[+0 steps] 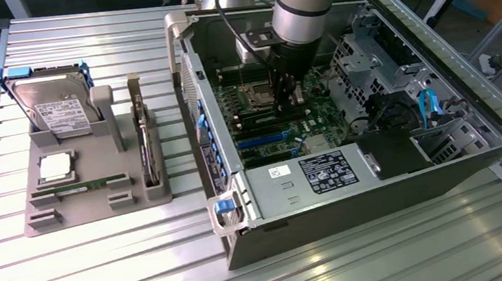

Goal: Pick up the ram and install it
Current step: 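Insert the ram into the slot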

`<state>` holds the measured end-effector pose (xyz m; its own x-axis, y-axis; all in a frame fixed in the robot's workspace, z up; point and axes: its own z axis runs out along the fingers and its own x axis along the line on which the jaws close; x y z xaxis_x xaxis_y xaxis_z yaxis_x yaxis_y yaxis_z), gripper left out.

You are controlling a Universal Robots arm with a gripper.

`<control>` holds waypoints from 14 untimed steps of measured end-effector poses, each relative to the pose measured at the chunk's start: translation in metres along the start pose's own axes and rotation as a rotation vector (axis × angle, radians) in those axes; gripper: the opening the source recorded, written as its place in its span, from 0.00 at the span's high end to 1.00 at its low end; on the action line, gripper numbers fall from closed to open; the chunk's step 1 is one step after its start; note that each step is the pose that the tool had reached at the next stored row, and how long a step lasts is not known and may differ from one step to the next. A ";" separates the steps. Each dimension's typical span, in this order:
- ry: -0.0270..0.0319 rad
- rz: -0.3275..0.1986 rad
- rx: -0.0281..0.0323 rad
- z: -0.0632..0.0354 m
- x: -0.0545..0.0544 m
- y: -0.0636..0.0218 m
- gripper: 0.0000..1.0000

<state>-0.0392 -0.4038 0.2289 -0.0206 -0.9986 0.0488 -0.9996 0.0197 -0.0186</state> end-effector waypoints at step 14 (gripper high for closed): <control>0.0016 0.000 0.0002 0.0002 0.000 0.0000 0.73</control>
<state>-0.0392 -0.4038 0.2287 -0.0206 -0.9985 0.0504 -0.9996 0.0197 -0.0188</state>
